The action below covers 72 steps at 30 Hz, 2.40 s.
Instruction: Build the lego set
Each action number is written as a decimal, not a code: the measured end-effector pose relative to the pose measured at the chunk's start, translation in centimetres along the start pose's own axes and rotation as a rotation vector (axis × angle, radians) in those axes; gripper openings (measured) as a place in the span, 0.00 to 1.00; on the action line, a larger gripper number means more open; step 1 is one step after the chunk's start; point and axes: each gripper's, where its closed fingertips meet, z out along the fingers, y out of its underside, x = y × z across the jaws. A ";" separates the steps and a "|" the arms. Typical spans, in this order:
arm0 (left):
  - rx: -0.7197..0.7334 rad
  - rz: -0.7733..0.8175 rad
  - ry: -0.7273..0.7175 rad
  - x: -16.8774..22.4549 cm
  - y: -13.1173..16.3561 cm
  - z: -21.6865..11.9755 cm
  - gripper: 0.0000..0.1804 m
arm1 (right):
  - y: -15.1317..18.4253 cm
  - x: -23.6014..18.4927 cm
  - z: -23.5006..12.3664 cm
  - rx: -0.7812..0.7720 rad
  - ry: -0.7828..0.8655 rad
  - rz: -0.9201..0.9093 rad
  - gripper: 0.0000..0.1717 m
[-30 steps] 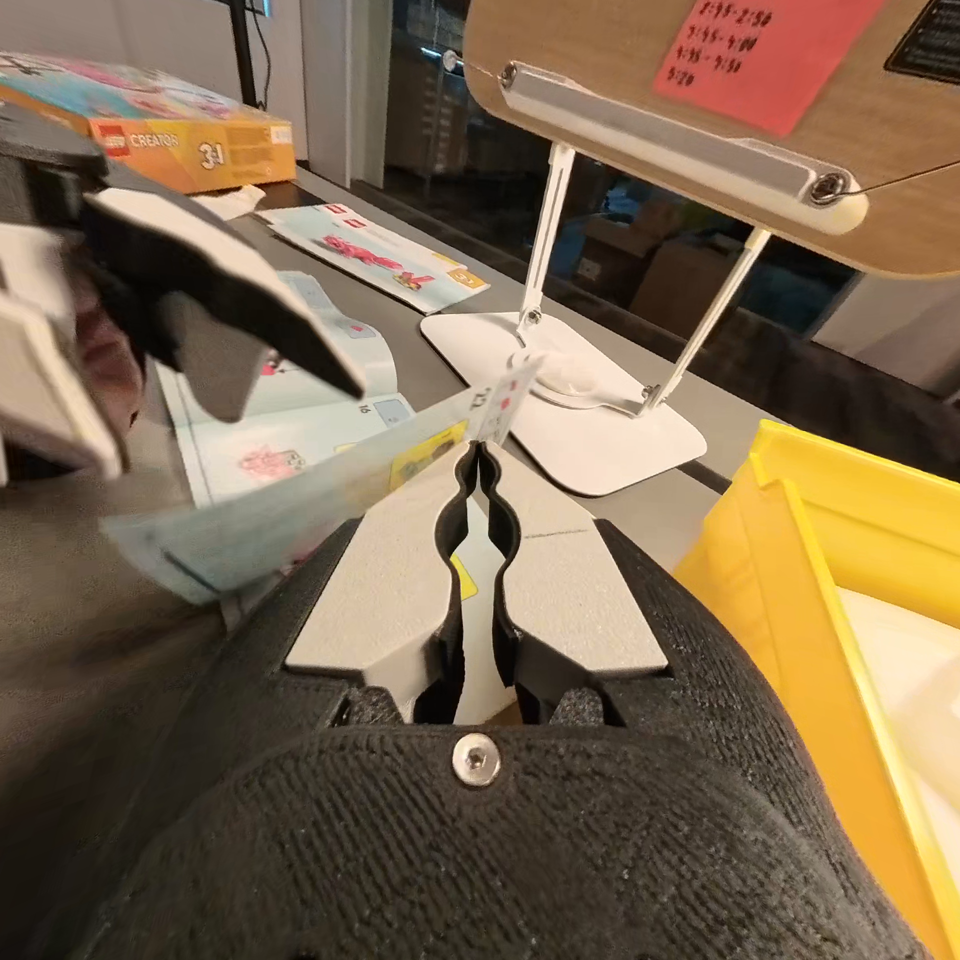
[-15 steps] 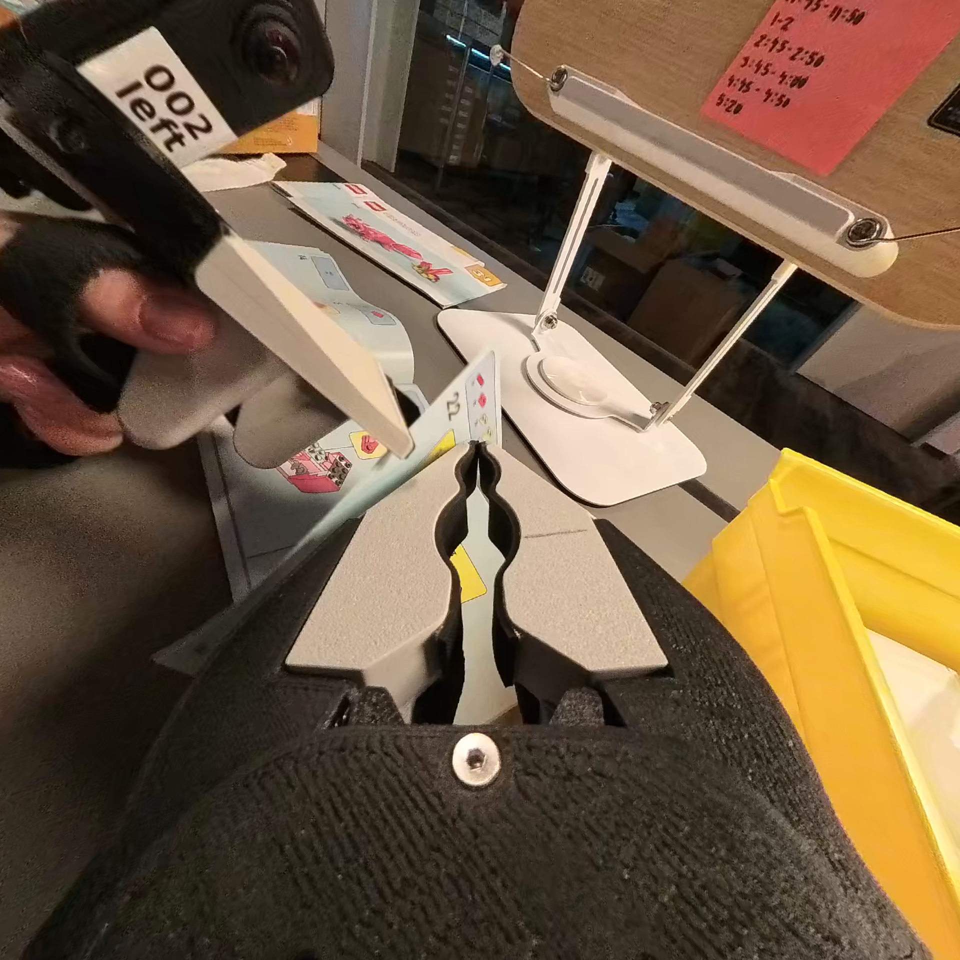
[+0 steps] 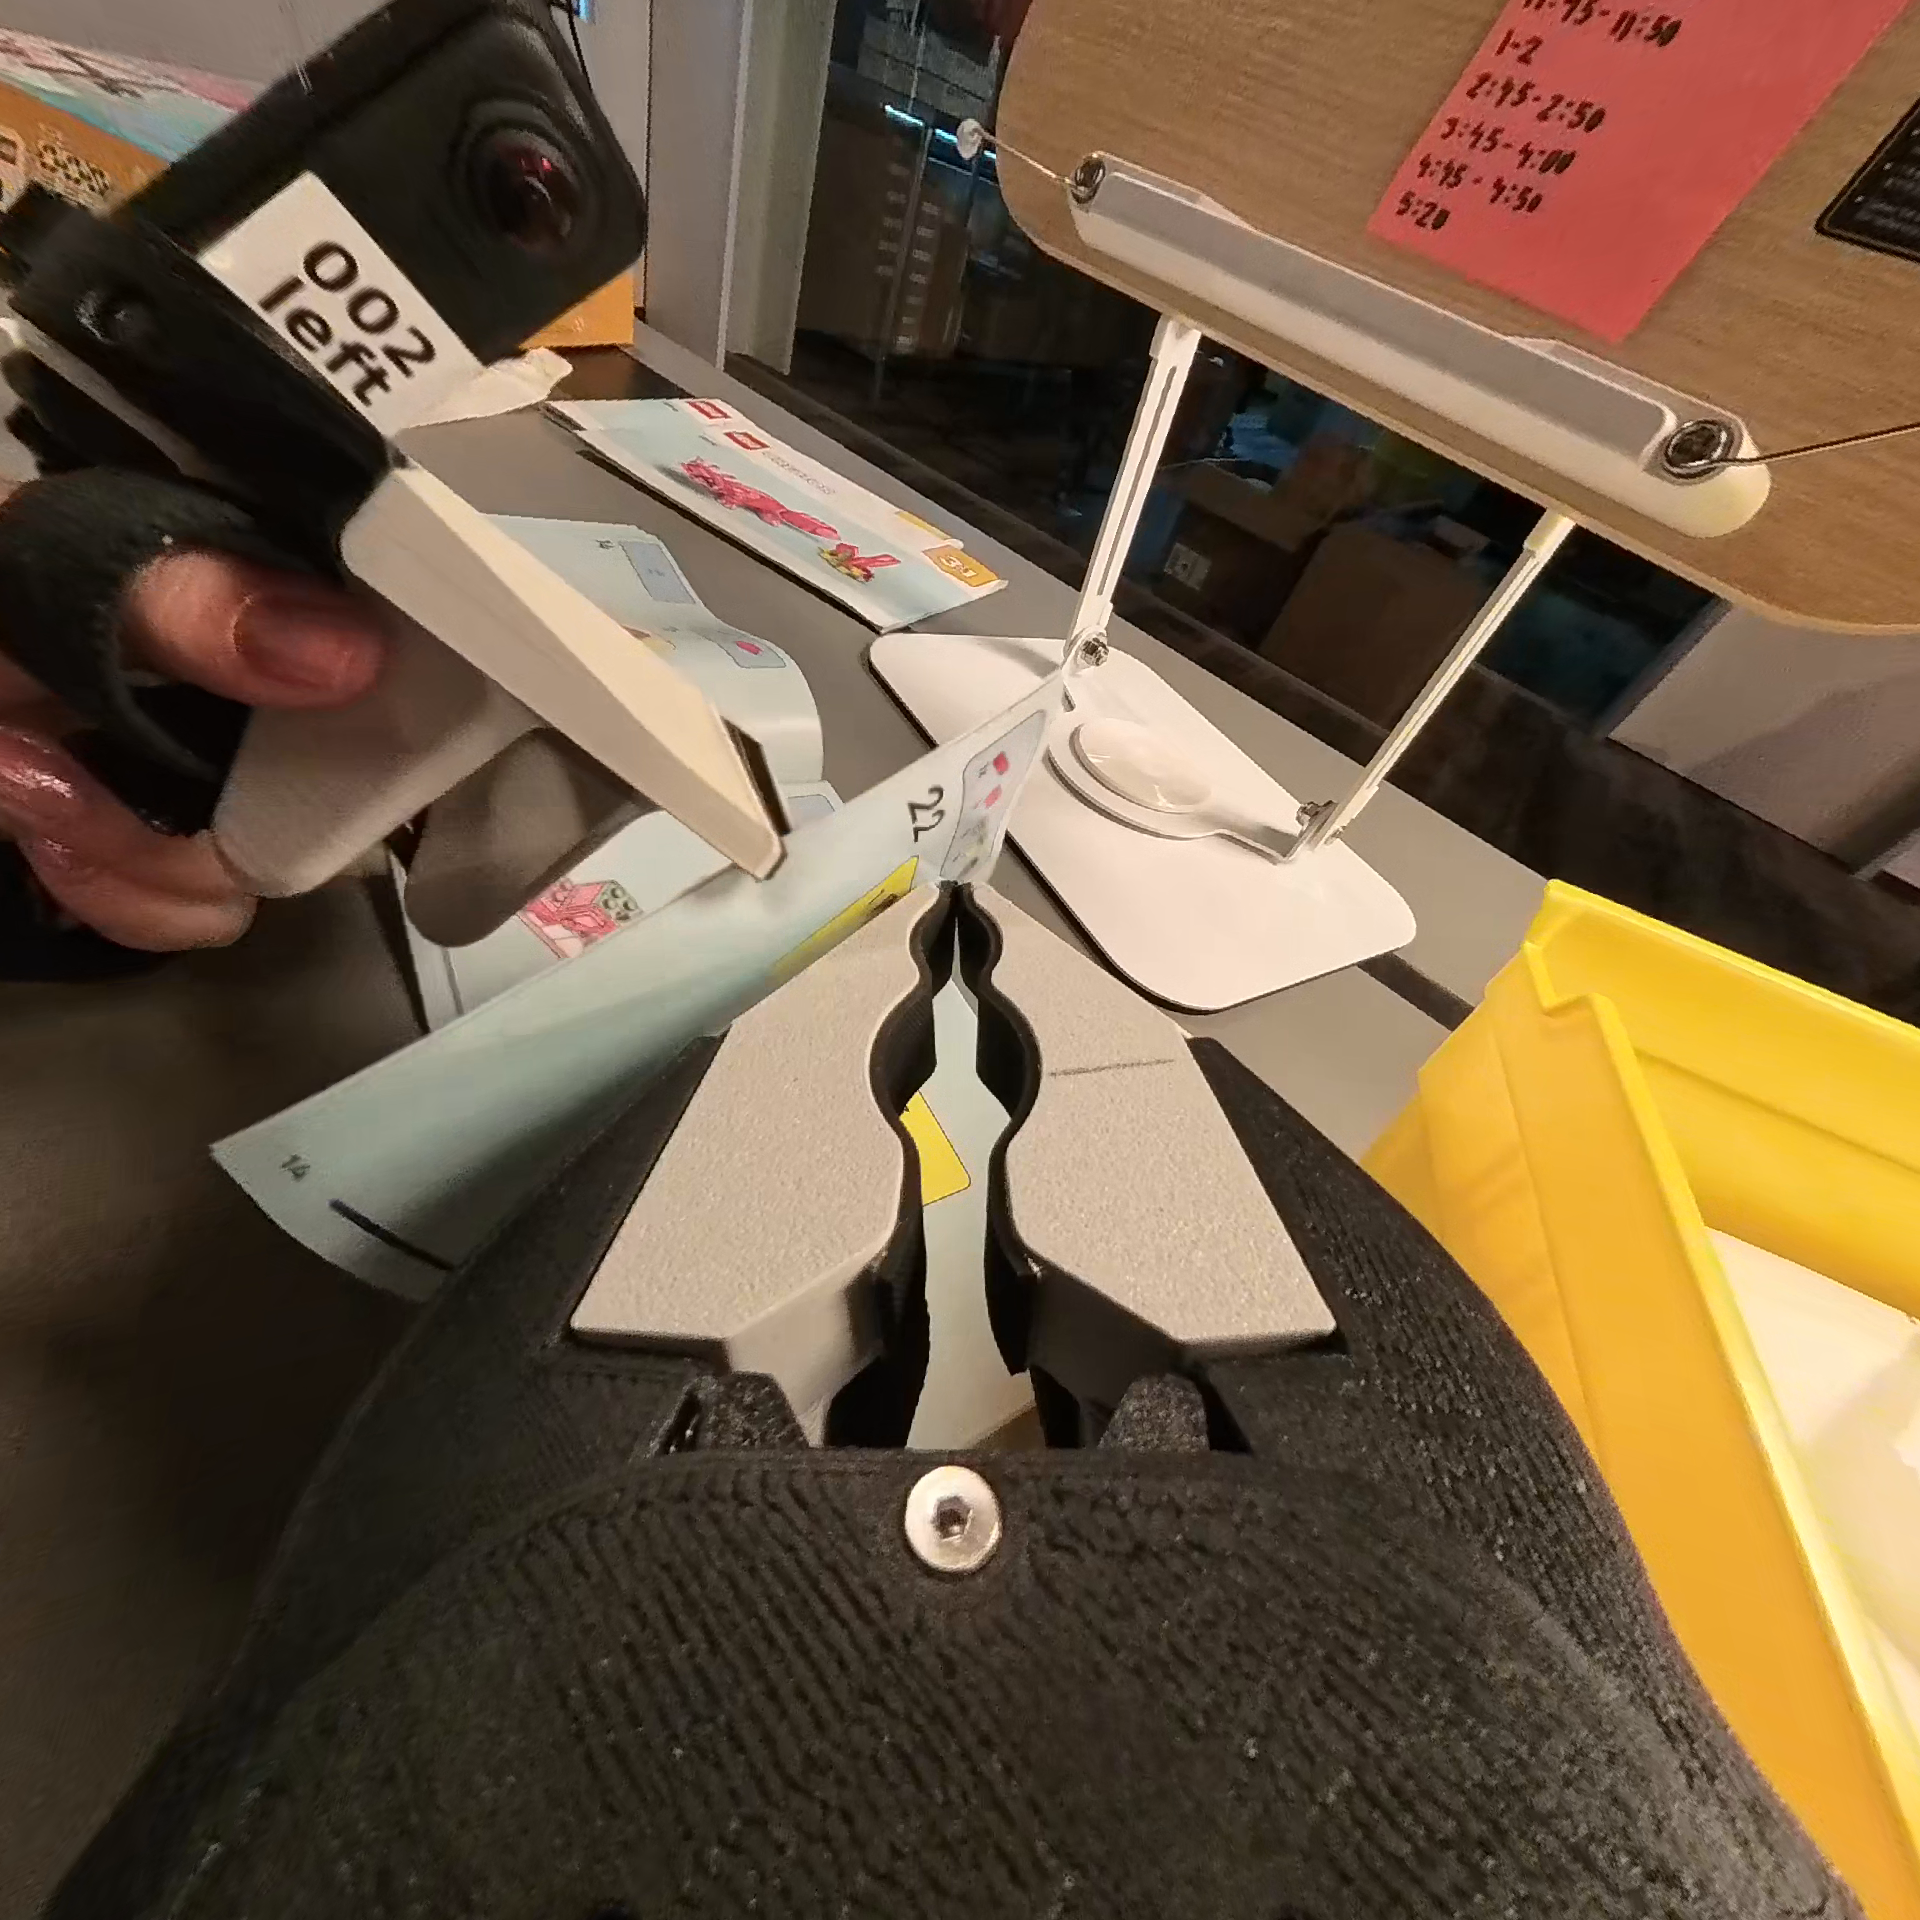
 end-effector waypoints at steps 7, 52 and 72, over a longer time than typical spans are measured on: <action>0.008 -0.031 0.087 0.9 0.1 0.0 0.02 | -0.1 0.0 -0.1 0.008 -0.009 0.008 0.00; 0.020 -0.064 -0.030 -1.0 -0.1 -0.1 0.00 | -1.1 2.2 -1.7 0.080 0.102 0.050 0.02; -0.007 -0.045 -0.057 -1.6 0.2 -0.4 0.00 | 0.2 -2.0 -4.4 -0.042 -0.022 0.103 0.36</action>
